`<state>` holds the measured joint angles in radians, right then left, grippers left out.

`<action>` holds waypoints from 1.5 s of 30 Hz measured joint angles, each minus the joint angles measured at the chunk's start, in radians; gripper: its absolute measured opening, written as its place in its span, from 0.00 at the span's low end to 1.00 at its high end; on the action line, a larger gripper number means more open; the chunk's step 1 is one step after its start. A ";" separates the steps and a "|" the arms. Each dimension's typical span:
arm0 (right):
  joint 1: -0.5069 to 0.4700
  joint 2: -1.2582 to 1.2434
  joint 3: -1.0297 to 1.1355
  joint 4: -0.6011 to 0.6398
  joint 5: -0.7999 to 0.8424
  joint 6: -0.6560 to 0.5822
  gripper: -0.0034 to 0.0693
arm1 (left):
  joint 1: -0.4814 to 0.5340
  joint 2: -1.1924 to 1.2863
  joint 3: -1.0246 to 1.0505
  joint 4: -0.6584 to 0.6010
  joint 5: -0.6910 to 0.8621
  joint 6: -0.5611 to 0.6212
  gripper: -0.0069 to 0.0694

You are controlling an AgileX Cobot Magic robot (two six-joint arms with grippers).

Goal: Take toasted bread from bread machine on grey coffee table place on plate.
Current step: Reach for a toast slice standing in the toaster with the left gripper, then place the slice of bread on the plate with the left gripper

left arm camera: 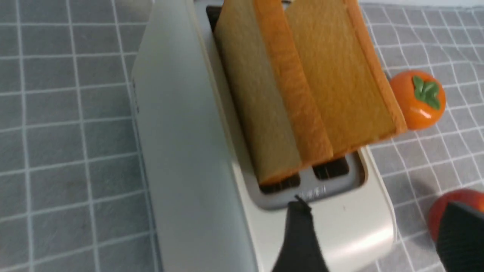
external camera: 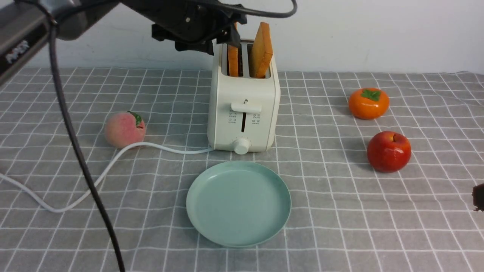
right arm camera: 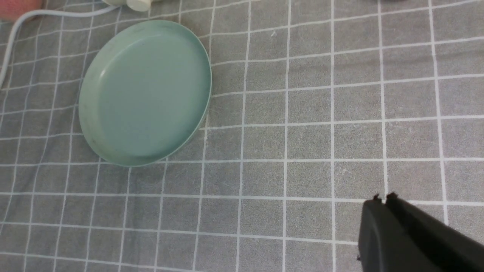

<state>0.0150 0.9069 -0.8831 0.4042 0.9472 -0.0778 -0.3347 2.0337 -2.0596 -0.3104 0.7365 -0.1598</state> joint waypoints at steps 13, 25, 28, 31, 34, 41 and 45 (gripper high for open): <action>0.000 0.000 0.000 0.000 -0.002 -0.003 0.08 | 0.000 0.134 -0.012 0.031 -0.231 -0.001 0.51; 0.000 0.000 0.000 0.001 -0.003 -0.003 0.09 | 0.000 -0.187 -0.014 0.094 -0.067 -0.001 0.16; 0.000 0.000 0.000 0.001 -0.003 -0.003 0.09 | 0.000 -0.328 -0.015 0.116 0.070 -0.005 0.16; 0.000 0.000 0.000 0.001 -0.003 -0.003 0.09 | 0.000 -0.425 0.028 0.125 0.171 -0.034 0.16; 0.000 0.000 0.000 0.001 -0.003 -0.003 0.10 | 0.000 -0.500 0.154 0.124 0.220 -0.048 0.16; 0.000 0.000 0.000 0.002 0.006 -0.003 0.12 | 0.000 -0.629 0.742 -0.130 -0.043 0.011 0.16; 0.000 0.000 0.000 0.002 0.011 -0.009 0.13 | 0.000 -0.634 1.000 -0.506 -0.234 0.244 0.16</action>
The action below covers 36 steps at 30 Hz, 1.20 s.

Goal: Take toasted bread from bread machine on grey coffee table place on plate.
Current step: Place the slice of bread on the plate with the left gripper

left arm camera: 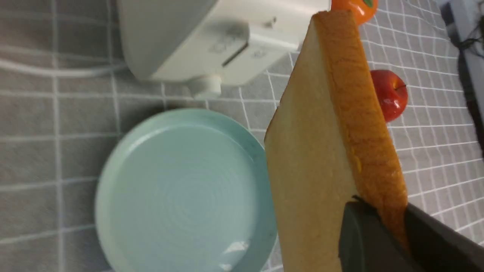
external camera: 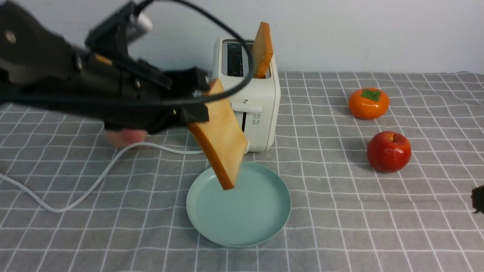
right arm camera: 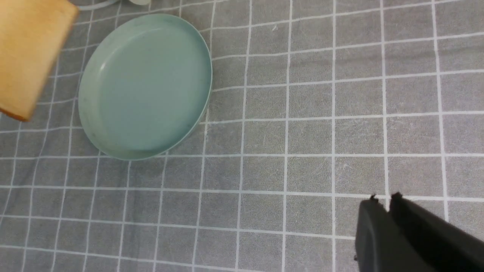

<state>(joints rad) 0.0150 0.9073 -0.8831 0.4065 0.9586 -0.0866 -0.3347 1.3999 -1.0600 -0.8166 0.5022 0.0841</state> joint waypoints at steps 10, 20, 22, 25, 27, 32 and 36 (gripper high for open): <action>0.000 0.000 0.000 -0.003 -0.003 -0.027 0.15 | 0.000 0.133 0.179 -0.842 -0.142 0.759 0.16; 0.000 0.000 0.000 -0.025 -0.046 -0.027 0.16 | 0.000 0.287 0.192 -0.888 -0.052 0.820 0.16; 0.000 0.000 0.000 -0.025 -0.051 -0.027 0.16 | 0.000 0.309 0.192 -0.890 -0.040 0.821 0.16; 0.000 0.000 0.000 -0.025 -0.052 -0.027 0.17 | 0.000 0.322 0.192 -0.890 -0.036 0.823 0.20; 0.000 0.000 0.000 -0.025 -0.053 -0.027 0.17 | 0.000 0.322 0.192 -0.883 -0.036 0.823 0.25; 0.000 0.000 0.000 -0.025 -0.054 -0.027 0.18 | 0.000 0.322 0.192 -0.783 -0.036 0.823 0.43; 0.000 0.000 0.000 -0.025 -0.055 -0.027 0.19 | 0.000 0.279 0.192 -0.549 -0.081 0.791 0.58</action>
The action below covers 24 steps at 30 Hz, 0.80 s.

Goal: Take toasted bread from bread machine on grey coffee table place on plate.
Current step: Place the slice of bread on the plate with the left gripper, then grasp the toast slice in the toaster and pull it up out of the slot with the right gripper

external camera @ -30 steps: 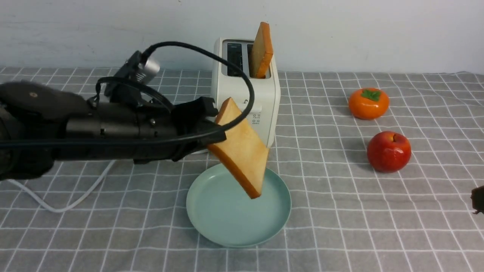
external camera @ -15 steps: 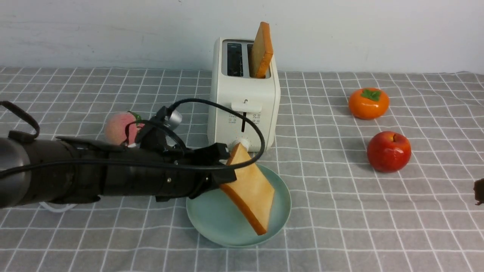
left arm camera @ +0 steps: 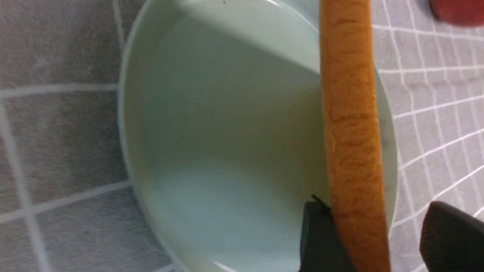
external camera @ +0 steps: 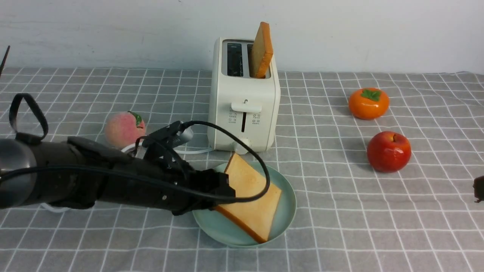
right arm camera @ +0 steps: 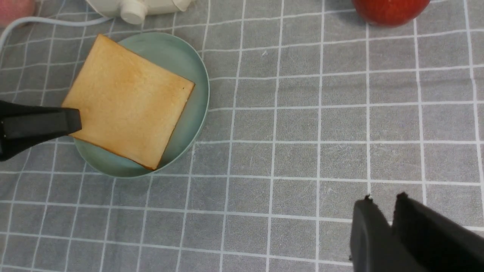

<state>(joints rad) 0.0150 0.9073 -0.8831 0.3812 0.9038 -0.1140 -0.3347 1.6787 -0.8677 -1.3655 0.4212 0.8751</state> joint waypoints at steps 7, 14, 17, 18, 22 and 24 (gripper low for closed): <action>0.000 0.007 -0.015 0.000 -0.004 0.000 0.20 | 0.000 -0.178 0.000 0.346 -0.107 -0.269 0.54; 0.000 0.162 -0.209 0.105 -0.004 -0.047 0.21 | 0.000 -0.420 0.000 0.929 0.040 -0.764 0.14; 0.020 0.287 -0.313 0.217 -0.005 -0.131 0.23 | 0.000 -0.512 0.000 1.219 0.184 -1.030 0.07; 0.023 0.306 -0.328 0.223 -0.006 -0.137 0.23 | 0.000 -0.519 0.000 1.237 0.184 -1.049 0.07; 0.125 0.527 -0.502 0.293 -0.056 -0.208 0.27 | 0.000 -0.670 0.000 1.499 0.364 -1.319 0.07; 0.183 0.692 -0.653 0.303 -0.100 -0.217 0.32 | 0.000 -0.784 0.001 1.544 0.414 -1.378 0.07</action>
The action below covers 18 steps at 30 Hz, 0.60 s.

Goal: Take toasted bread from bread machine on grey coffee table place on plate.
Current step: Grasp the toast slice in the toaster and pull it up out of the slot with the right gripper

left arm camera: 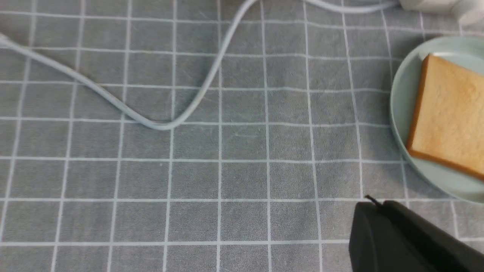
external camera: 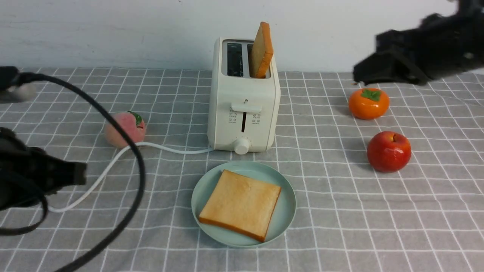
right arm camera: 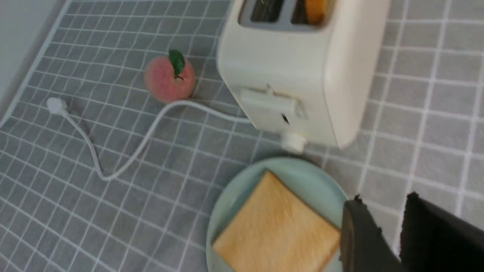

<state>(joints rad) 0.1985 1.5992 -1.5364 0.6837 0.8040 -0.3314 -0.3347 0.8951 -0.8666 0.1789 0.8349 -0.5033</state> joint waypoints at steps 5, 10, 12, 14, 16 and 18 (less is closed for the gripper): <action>0.048 0.268 -0.298 0.005 -0.022 0.015 0.45 | 0.000 -0.166 0.000 -0.001 0.046 -0.019 0.07; 0.058 0.635 -0.755 0.005 0.000 0.108 0.66 | 0.000 -0.325 0.000 -0.025 0.131 -0.024 0.07; 0.057 0.730 -0.877 0.000 0.020 0.142 0.70 | 0.000 -0.357 0.000 -0.025 0.154 -0.024 0.07; 0.057 0.836 -1.016 -0.006 0.051 0.188 0.69 | 0.000 -0.384 0.000 -0.025 0.169 -0.026 0.07; 0.057 0.920 -1.139 -0.011 0.091 0.234 0.61 | 0.000 -0.399 0.000 -0.025 0.175 -0.026 0.07; 0.057 0.947 -1.194 -0.018 0.119 0.256 0.52 | 0.000 -0.404 0.000 -0.025 0.176 -0.026 0.07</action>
<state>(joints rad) 0.2555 2.5462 -2.7302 0.6661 0.9227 -0.0752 -0.3347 0.4907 -0.8666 0.1542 1.0109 -0.5297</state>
